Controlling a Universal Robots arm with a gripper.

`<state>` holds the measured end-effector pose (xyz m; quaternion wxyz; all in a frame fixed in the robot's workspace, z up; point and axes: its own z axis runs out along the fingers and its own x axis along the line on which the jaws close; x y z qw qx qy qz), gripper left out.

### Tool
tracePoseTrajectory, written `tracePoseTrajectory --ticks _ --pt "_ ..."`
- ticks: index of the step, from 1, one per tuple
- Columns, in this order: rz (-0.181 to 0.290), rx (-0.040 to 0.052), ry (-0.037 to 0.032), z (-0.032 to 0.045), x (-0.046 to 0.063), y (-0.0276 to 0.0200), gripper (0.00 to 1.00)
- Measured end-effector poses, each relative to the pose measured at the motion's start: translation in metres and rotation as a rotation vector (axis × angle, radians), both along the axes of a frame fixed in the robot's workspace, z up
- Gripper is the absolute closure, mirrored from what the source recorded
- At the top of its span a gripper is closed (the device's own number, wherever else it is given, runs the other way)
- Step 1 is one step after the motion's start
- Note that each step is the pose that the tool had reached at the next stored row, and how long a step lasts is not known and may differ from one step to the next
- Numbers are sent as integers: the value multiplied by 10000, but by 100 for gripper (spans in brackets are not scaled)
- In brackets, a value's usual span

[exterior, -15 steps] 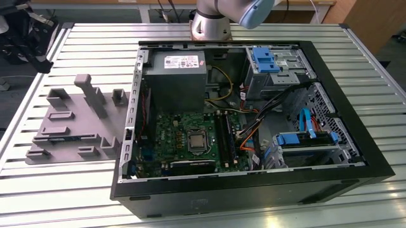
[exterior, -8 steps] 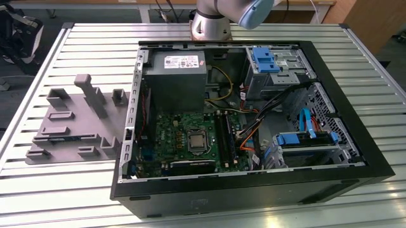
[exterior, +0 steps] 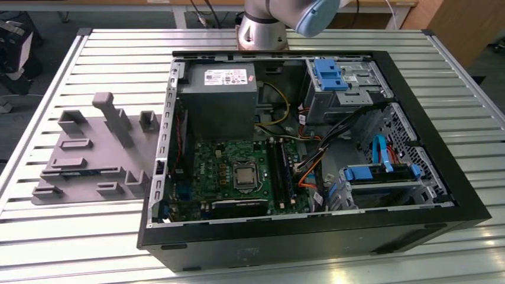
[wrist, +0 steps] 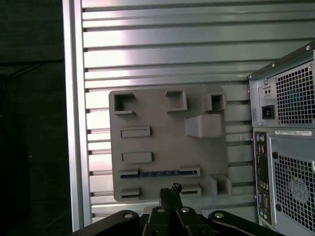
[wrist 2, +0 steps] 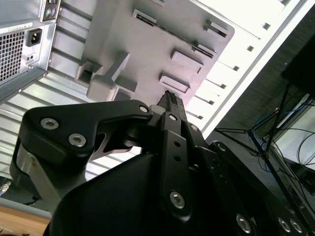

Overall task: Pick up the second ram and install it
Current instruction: 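Reach for the second ram, then pick up the second ram and move it above second insertion slot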

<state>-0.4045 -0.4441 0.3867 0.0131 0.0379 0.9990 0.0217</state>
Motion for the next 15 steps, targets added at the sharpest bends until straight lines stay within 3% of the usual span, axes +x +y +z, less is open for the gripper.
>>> tracePoseTrajectory --ticks 3,15 --pt "0 -1 1 0 -56 -1 89" --pt "1 0 0 0 -61 -1 89"
